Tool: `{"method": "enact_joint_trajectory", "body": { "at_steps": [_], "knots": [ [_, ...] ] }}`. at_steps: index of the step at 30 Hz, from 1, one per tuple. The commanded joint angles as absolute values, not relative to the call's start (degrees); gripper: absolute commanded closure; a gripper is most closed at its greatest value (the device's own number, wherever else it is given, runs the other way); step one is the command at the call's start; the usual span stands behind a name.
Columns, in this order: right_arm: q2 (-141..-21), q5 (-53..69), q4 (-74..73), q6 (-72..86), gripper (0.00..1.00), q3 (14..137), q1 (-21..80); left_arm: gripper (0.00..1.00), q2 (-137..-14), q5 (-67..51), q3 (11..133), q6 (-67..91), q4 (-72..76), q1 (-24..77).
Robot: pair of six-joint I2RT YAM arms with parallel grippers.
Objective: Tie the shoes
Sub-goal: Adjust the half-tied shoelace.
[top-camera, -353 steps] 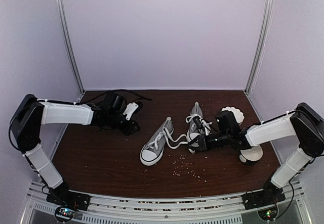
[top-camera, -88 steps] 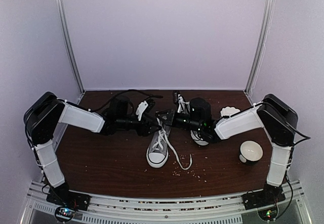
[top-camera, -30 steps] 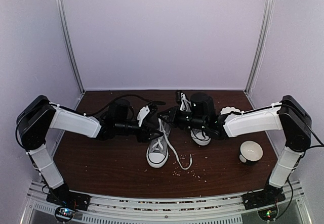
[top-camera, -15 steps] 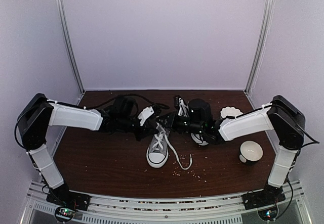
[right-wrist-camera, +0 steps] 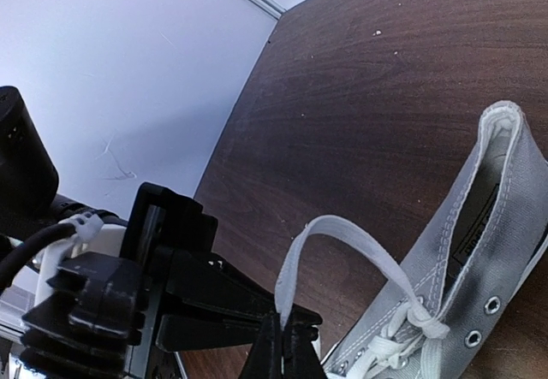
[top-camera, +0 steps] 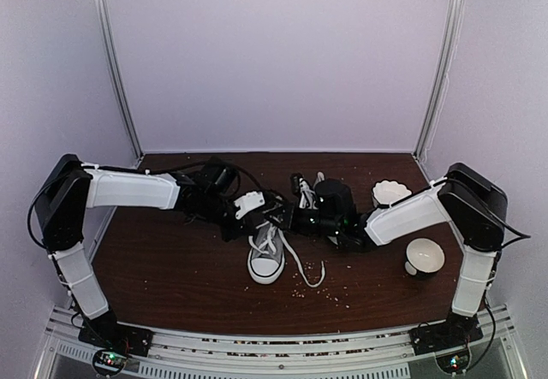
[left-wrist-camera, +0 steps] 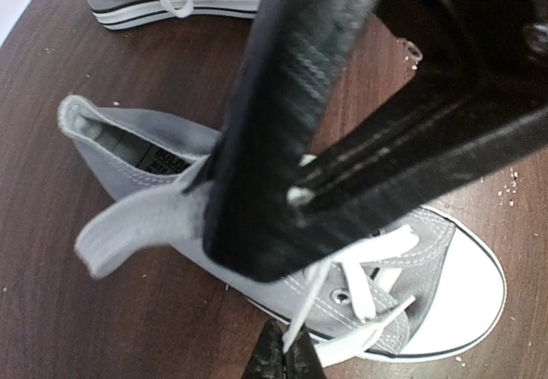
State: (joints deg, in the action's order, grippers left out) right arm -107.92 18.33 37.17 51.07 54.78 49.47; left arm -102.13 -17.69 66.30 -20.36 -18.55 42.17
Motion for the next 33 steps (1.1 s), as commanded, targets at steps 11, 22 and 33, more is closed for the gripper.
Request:
{"method": "enact_joint_trajectory", "body": {
  "at_steps": [11,22,33],
  "knots": [
    [-108.28,16.19,39.2,48.53,1.0,55.46,48.89,0.48,-103.18,-21.47,62.09,-14.51,0.47,41.79],
    [-108.64,16.12,40.64,47.71,1.0,55.02,48.87,0.4,-104.04,-32.18,59.37,-4.54,16.3,36.97],
    [-107.5,17.04,40.87,46.76,1.0,54.45,48.25,0.39,-108.21,-35.69,63.35,-5.27,16.86,36.26]
  ]
}}
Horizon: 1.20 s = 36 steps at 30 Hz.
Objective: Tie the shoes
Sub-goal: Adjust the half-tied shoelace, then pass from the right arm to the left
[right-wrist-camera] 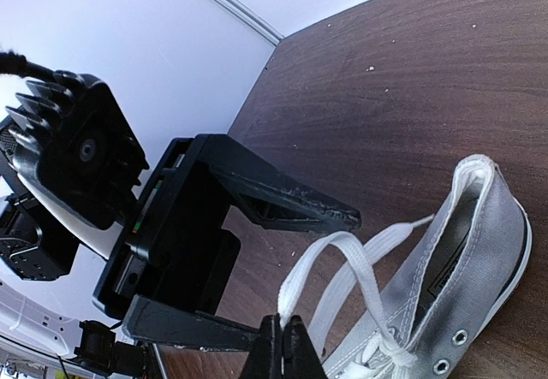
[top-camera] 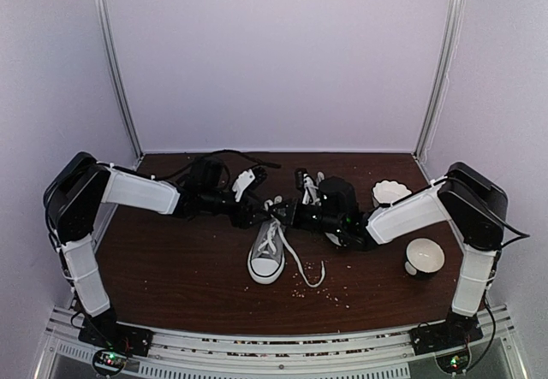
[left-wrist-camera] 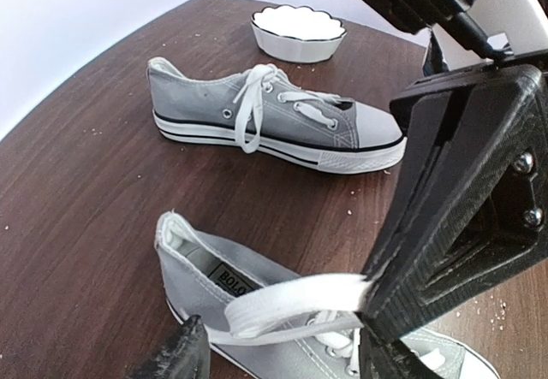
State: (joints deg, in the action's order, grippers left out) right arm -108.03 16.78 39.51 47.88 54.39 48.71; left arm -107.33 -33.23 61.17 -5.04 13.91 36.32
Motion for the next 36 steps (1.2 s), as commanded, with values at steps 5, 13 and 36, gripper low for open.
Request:
{"method": "enact_joint_trajectory", "body": {
  "at_steps": [5,13,36],
  "knots": [
    [-107.56,17.6,40.87,46.84,1.0,54.43,48.23,0.42,-109.47,-38.47,64.52,-7.45,16.46,36.29],
    [-107.58,18.75,40.62,47.16,1.0,54.8,48.14,0.46,-109.98,-36.7,64.44,-12.88,14.04,36.31],
    [-102.28,27.99,24.56,32.84,0.64,58.01,41.41,1.0,-110.65,-39.61,65.28,-14.43,12.57,36.41]
  ]
}}
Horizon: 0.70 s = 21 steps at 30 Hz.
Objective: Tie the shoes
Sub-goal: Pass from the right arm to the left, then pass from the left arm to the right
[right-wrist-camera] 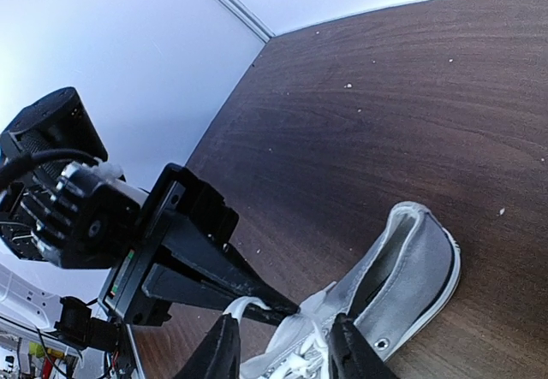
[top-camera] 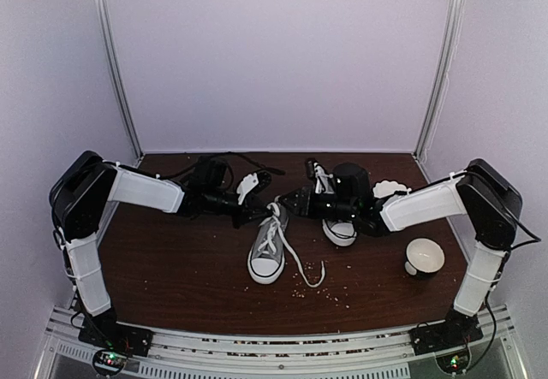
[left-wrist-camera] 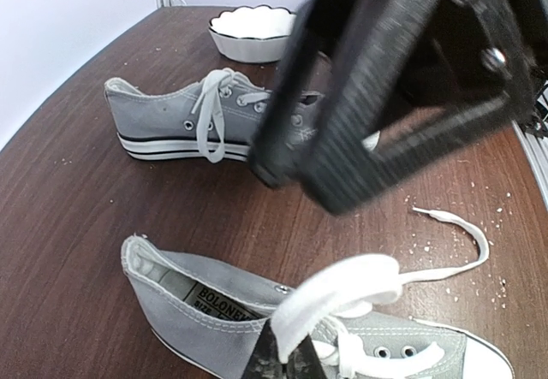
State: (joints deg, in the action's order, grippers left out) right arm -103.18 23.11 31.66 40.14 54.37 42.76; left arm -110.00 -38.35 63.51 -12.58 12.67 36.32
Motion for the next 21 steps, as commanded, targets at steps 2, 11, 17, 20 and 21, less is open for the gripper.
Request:
{"method": "enact_joint_trajectory", "body": {
  "at_steps": [2,11,17,20,21],
  "knots": [
    [-103.73,30.66,21.14,30.0,0.64,61.0,41.4,1.0,-110.74,-39.52,65.45,-14.66,12.22,36.42],
    [-107.5,35.88,19.35,29.13,0.58,65.3,41.4,1.0,-110.83,-39.44,66.27,-15.1,10.63,36.39],
    [-108.27,35.55,18.29,29.01,0.65,65.72,41.51,1.0,-110.91,-39.38,66.39,-15.62,10.1,36.39],
    [-108.05,35.49,18.67,28.99,0.83,65.41,41.49,1.0,-110.92,-39.4,66.42,-15.64,9.84,36.41],
    [-107.65,35.17,19.22,29.12,0.9,64.81,41.49,1.0,-110.92,-39.38,66.44,-15.82,9.6,36.39]
  ]
}}
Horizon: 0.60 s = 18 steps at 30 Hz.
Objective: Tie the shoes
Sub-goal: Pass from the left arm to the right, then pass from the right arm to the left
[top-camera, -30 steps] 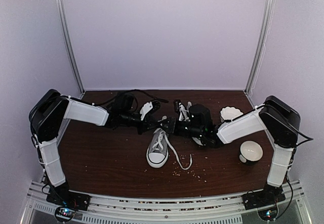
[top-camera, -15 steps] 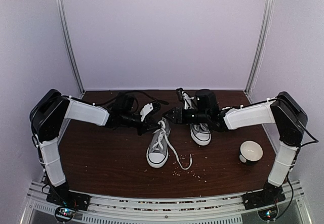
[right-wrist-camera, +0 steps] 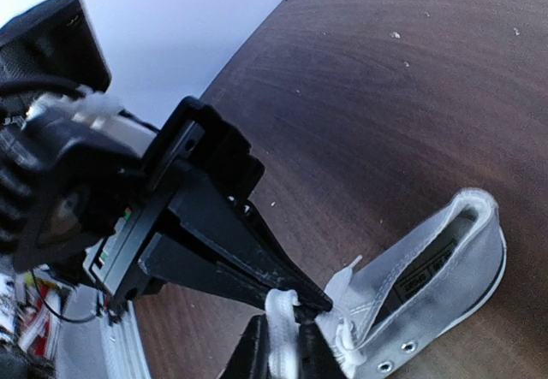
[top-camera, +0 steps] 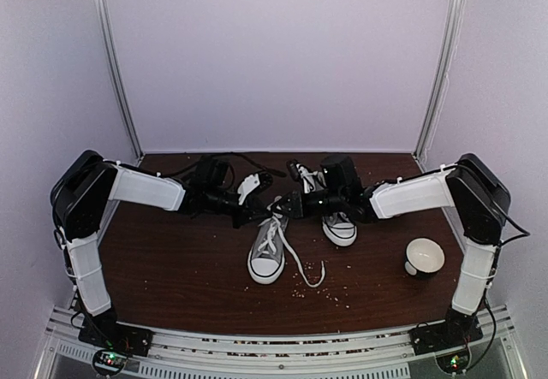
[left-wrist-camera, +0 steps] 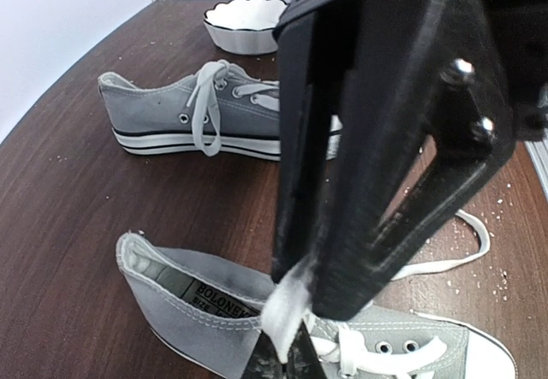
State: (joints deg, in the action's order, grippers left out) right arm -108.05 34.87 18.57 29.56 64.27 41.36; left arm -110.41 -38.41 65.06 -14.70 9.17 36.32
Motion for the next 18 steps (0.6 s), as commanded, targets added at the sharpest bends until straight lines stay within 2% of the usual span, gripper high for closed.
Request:
{"method": "enact_joint_trajectory", "body": {
  "at_steps": [1,3,4,5,7,10,14,18],
  "knots": [
    [-107.2,34.76,19.84,29.37,0.96,64.32,41.48,1.0,-110.85,-39.25,66.51,-16.05,9.22,36.39],
    [-106.24,34.12,20.71,29.88,1.0,63.46,41.49,1.0,-110.79,-38.29,66.36,-17.01,7.92,36.43],
    [-105.82,33.92,20.86,29.99,1.0,63.16,41.49,0.95,-110.75,-37.31,66.05,-17.31,7.68,36.39],
    [-105.46,33.66,21.1,30.44,1.0,62.95,41.48,0.84,-110.74,-36.06,65.71,-17.72,7.51,36.39],
    [-104.8,33.53,21.84,31.28,1.0,62.41,41.64,0.67,-110.74,-33.49,65.11,-19.11,6.55,36.46],
    [-104.09,33.28,23.18,32.33,1.0,61.2,41.75,0.58,-111.06,-30.93,65.61,-21.23,4.14,36.44],
    [-103.5,32.05,24.73,33.56,1.0,59.95,41.92,0.6,-112.93,-29.62,68.21,-23.56,-1.12,36.41],
    [-103.22,30.22,28.16,35.6,1.0,58.22,42.09,0.83,-113.26,-29.52,67.96,-22.84,-1.52,36.39]
  ]
}}
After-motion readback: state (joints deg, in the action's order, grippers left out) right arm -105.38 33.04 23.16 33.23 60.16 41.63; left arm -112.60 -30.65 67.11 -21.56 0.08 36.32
